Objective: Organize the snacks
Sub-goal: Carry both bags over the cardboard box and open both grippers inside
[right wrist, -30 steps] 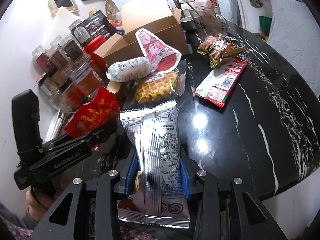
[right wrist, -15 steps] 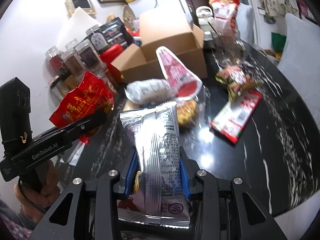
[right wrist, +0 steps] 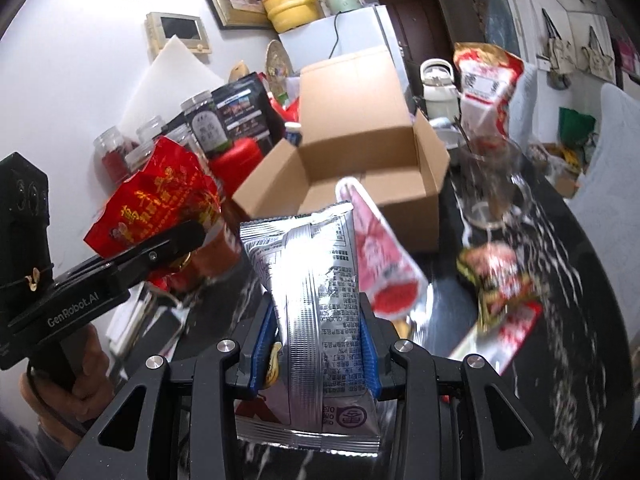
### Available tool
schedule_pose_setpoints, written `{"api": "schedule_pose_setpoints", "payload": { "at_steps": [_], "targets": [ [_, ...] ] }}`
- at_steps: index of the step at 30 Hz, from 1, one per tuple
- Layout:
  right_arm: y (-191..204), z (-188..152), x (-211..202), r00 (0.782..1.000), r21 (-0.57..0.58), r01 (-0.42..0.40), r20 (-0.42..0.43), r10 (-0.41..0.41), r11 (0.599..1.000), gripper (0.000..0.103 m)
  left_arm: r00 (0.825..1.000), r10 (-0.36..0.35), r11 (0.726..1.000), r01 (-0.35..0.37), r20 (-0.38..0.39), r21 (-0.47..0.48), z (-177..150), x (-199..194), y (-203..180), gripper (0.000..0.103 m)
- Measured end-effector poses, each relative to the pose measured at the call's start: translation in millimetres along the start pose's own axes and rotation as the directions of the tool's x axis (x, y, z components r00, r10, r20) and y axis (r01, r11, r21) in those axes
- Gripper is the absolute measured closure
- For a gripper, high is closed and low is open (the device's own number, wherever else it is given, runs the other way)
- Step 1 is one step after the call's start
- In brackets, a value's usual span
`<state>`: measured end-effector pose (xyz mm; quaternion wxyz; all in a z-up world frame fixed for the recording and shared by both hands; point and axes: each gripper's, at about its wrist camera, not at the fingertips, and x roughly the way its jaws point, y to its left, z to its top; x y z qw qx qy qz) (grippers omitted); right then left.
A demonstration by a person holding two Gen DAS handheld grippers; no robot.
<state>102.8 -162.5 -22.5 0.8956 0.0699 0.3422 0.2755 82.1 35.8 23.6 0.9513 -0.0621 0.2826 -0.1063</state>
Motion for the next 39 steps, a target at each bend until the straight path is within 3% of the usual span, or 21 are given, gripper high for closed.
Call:
{"api": "schedule_pose_setpoints", "payload": {
  "at_steps": [11, 22, 34, 39],
  "targets": [
    [-13.1, 70.0, 38.8, 0.999, -0.049, -0.006, 0.040, 0.008, 0.999, 0.066, 0.998, 0.025, 1.000, -0.025, 0.059, 0.004, 55.3, 46.9, 15.6, 0.060],
    [-26.7, 141.9, 88.6, 0.995, -0.084, 0.028, 0.100, -0.019, 0.996, 0.066, 0.987, 0.128, 0.992, -0.126, 0.099, -0.027, 98.4, 107.6, 44.3, 0.060],
    [-35.9, 186.4, 151.1, 0.998, -0.087, 0.040, 0.048, -0.035, 0.995, 0.066, 0.972, 0.236, 0.971, -0.236, -0.011, -0.020, 123.4, 169.4, 73.4, 0.060],
    [-46.1, 198.3, 174.3, 0.999, -0.073, 0.052, -0.008, -0.052, 0.996, 0.066, 0.969, 0.233, 0.972, -0.235, -0.080, -0.023, 127.0, 192.5, 82.2, 0.060]
  ]
}}
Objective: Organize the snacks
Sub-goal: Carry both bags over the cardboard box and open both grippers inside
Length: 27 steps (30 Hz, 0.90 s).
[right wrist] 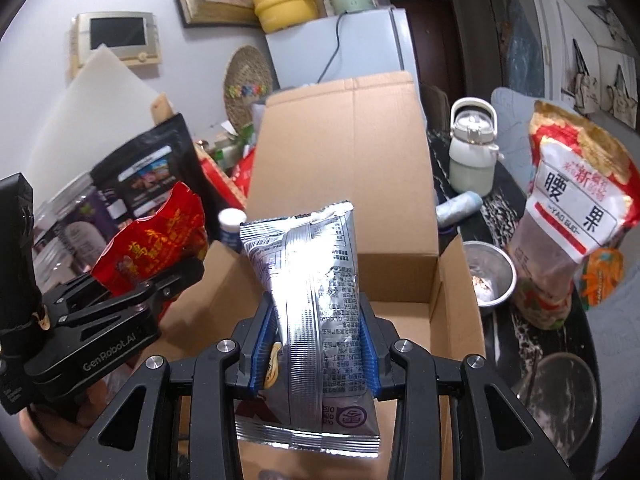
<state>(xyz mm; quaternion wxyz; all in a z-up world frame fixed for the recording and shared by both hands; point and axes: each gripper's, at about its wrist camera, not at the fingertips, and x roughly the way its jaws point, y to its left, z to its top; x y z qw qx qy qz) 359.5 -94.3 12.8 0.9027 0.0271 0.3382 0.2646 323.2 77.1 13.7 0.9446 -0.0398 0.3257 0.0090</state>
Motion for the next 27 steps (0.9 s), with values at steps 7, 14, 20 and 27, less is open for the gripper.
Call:
{"api": "schedule_pose_setpoints", "payload": {
  "at_steps": [7, 14, 20, 27],
  "targets": [
    [-10.0, 1.3, 31.3, 0.994, 0.014, 0.016, -0.111, -0.015, 1.000, 0.066, 0.994, 0.020, 1.000, -0.021, -0.104, -0.003, -2.2, 28.2, -1.0, 0.060],
    [-17.6, -3.0, 45.3, 0.983, 0.025, 0.048, -0.179, -0.042, 0.999, 0.065, 0.979, 0.088, 0.996, -0.086, -0.181, 0.016, -5.3, 45.1, -4.8, 0.058],
    [-19.0, -6.7, 43.3, 0.979, 0.029, 0.089, -0.189, -0.082, 0.996, 0.049, 0.954, 0.139, 0.990, -0.140, -0.267, 0.013, -8.1, 56.7, -3.6, 0.056],
    [-20.6, -7.3, 36.2, 0.975, 0.022, 0.123, -0.189, -0.117, 0.992, 0.048, 0.953, 0.172, 0.985, -0.171, -0.250, 0.024, -4.7, 48.2, -9.5, 0.055]
  ]
}}
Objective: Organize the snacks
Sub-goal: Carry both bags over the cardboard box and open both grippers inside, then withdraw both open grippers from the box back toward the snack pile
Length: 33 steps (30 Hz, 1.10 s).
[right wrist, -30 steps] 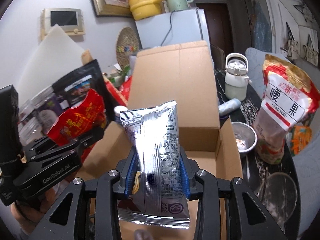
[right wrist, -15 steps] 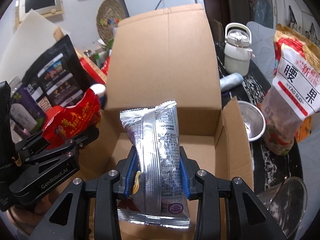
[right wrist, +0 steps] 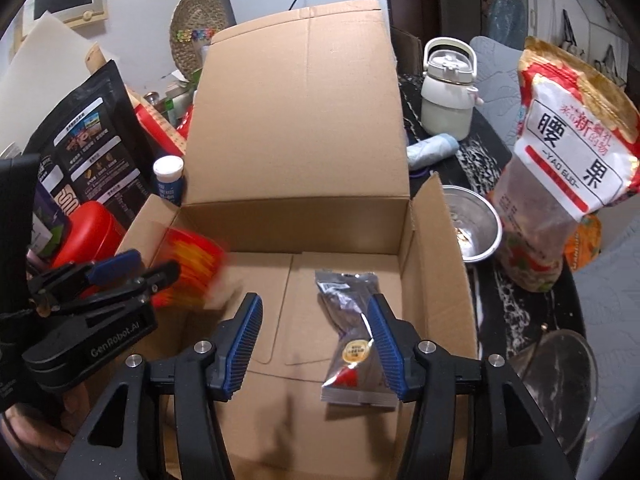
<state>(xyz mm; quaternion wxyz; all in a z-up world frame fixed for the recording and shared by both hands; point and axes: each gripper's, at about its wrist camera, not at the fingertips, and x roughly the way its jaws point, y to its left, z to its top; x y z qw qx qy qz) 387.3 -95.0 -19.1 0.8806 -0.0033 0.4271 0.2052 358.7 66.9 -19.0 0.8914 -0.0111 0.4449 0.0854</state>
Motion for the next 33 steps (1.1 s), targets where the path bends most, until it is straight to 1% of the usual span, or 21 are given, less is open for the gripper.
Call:
{"api": "schedule_pose_setpoints", "payload": {
  "at_steps": [10, 17, 22, 24, 25, 29, 30, 32, 33],
  "targets": [
    [2.1, -3.0, -30.8, 0.998, -0.012, 0.031, 0.052, -0.030, 0.999, 0.048, 0.999, -0.005, 1.000, 0.004, 0.048, 0.016, -0.7, -31.3, -4.5, 0.055],
    [7.8, -2.0, -67.7, 0.993, -0.022, 0.034, 0.110, -0.031, 0.999, 0.048, 0.992, -0.024, 1.000, 0.022, 0.121, 0.023, -1.8, -77.1, -4.8, 0.055],
    [13.2, -4.7, -101.9, 0.986, -0.027, 0.039, 0.164, -0.035, 0.999, 0.048, 0.981, -0.030, 0.999, 0.026, 0.190, 0.026, -5.3, -119.8, -0.4, 0.055],
    [16.5, -6.8, -117.6, 0.981, -0.031, 0.041, 0.188, -0.035, 0.999, 0.043, 0.976, -0.036, 0.999, 0.031, 0.215, 0.029, -7.1, -135.3, 0.7, 0.055],
    [18.5, -8.3, -126.3, 0.978, -0.033, 0.041, 0.204, -0.034, 0.999, 0.039, 0.973, -0.037, 0.999, 0.030, 0.227, 0.032, -8.0, -142.6, 0.7, 0.055],
    [27.8, -15.6, -158.5, 0.964, -0.051, 0.043, 0.263, -0.028, 0.998, 0.037, 0.957, -0.041, 0.999, 0.030, 0.288, 0.042, -14.6, -175.0, 2.7, 0.055],
    [29.2, -17.4, -164.8, 0.962, -0.055, 0.044, 0.273, -0.027, 0.998, 0.036, 0.953, -0.043, 0.999, 0.032, 0.300, 0.043, -17.1, -183.0, 3.2, 0.055],
    [33.3, -22.7, -180.3, 0.954, -0.062, 0.042, 0.298, -0.022, 0.997, 0.029, 0.947, -0.046, 0.998, 0.034, 0.318, 0.043, -20.8, -195.2, 4.0, 0.055],
    [34.8, -25.1, -186.5, 0.951, -0.065, 0.041, 0.308, -0.019, 0.997, 0.028, 0.943, -0.049, 0.998, 0.035, 0.330, 0.046, -23.8, -203.6, 4.9, 0.055]
  ]
}}
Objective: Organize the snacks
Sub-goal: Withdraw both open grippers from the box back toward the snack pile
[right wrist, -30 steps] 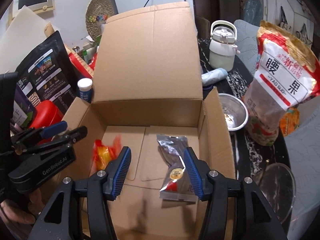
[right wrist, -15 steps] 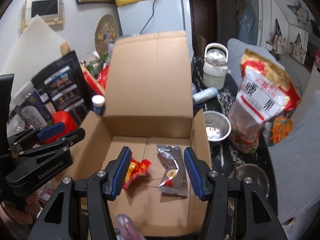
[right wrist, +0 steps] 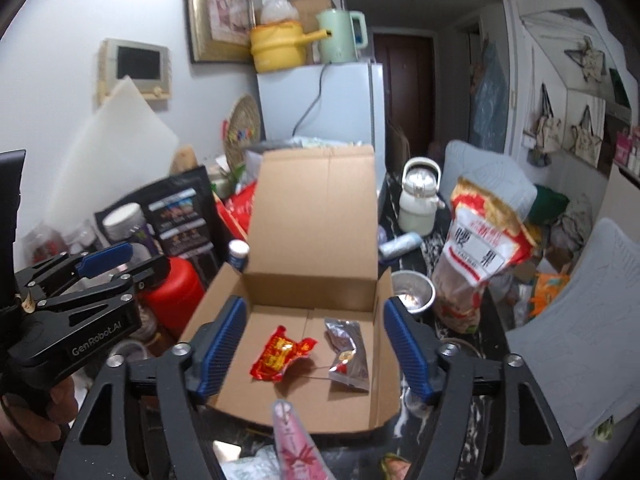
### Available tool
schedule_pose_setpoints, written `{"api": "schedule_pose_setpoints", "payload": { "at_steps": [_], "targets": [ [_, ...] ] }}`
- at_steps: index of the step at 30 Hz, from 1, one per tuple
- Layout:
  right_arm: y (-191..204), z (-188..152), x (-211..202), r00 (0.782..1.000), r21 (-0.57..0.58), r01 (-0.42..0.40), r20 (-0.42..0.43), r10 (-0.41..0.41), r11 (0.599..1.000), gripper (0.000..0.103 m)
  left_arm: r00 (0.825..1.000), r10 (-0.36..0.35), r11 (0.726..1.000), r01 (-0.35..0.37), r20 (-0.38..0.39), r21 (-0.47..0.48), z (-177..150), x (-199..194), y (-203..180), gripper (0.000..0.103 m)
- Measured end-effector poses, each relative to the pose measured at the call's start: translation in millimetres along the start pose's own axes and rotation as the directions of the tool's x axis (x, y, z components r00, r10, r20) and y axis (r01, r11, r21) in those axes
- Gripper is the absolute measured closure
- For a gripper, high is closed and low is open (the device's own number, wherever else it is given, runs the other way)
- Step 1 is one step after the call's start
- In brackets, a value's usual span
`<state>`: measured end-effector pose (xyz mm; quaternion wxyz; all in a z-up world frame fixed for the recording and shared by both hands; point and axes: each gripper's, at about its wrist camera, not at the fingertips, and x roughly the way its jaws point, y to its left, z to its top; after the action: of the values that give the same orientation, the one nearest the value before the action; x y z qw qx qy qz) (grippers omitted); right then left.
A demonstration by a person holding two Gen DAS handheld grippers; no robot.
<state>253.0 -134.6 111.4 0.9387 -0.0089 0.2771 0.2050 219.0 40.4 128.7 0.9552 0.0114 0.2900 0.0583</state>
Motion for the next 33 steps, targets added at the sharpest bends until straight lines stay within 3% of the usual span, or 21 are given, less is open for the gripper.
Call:
{"api": "schedule_pose_setpoints", "payload": {
  "at_steps": [2, 3, 4, 7, 10, 21, 33],
  "targets": [
    [3.7, -1.3, -15.4, 1.000, -0.008, -0.001, 0.024, 0.001, 1.000, 0.024, 1.000, 0.000, 1.000, 0.000, 0.017, 0.002, -1.5, -11.3, -0.1, 0.053],
    [5.3, -2.4, -23.2, 0.999, -0.012, 0.000, 0.037, 0.001, 1.000, 0.023, 1.000, 0.000, 1.000, 0.000, 0.028, 0.002, -2.7, -18.7, 0.3, 0.044],
    [6.3, -3.9, -30.4, 0.999, -0.013, 0.001, 0.050, 0.000, 1.000, 0.021, 0.999, -0.003, 1.000, 0.002, 0.039, 0.002, -4.2, -26.1, 0.8, 0.027],
    [8.5, -8.1, -46.5, 0.997, -0.014, 0.001, 0.073, 0.000, 1.000, 0.021, 0.995, 0.000, 1.000, 0.000, 0.097, 0.002, -10.6, -48.2, 1.4, 0.005],
    [9.6, -14.9, -59.8, 0.996, -0.007, 0.003, 0.084, -0.002, 1.000, 0.021, 0.992, 0.013, 1.000, -0.015, 0.127, 0.015, -16.9, -64.1, 0.4, 0.003],
    [18.4, -50.5, -102.1, 0.993, -0.009, 0.008, 0.118, -0.007, 1.000, 0.015, 0.988, -0.046, 0.998, 0.041, 0.149, 0.040, -52.9, -104.6, 0.5, 0.003],
    [32.8, -97.7, -122.2, 0.995, -0.005, 0.017, 0.102, -0.017, 1.000, 0.015, 0.987, -0.118, 0.992, 0.113, 0.106, 0.054, -102.1, -125.2, -3.7, 0.003]
  ]
}}
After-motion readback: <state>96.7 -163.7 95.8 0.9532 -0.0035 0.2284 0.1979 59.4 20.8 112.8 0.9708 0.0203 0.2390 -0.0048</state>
